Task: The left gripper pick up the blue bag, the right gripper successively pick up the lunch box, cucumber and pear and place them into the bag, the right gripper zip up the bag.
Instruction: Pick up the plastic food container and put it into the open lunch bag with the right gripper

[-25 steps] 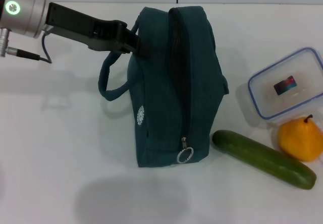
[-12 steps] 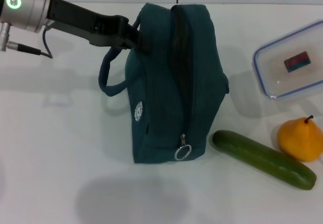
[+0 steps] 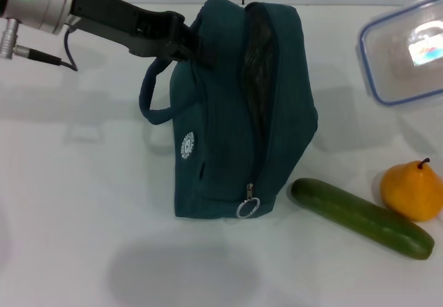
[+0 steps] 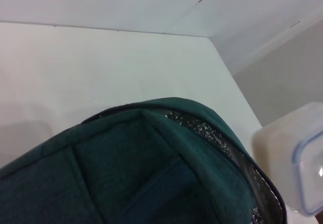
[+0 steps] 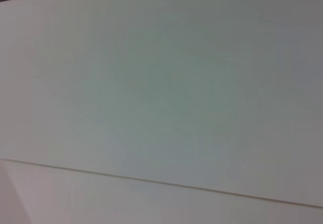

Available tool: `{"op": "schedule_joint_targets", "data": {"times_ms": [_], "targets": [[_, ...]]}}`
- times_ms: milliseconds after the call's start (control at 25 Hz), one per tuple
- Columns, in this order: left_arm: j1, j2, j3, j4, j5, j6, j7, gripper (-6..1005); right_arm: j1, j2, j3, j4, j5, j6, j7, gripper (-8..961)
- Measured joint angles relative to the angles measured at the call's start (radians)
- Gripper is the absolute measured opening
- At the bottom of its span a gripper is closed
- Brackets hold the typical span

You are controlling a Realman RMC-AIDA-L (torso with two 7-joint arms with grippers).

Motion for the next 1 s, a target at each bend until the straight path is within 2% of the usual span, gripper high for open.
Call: {"op": "schedule_joint_targets", "data": {"times_ms": [440, 640, 1000], "targets": [[-0.010, -0.020, 0.000, 0.006, 0.000, -0.005, 0.000, 66, 0.053, 0.007, 0.002, 0.010, 0.052, -0.081, 0.026, 142], [-0.011, -0.042, 0.001, 0.033, -0.001, -0.004, -0.009, 66, 0.088, 0.008, 0.003, 0.025, 0.055, -0.089, 0.026, 145], [-0.012, -0.063, 0.006, 0.038, -0.021, -0.004, -0.022, 66, 0.186, 0.008, 0.003, 0.066, 0.053, -0.083, 0.002, 150]]}}
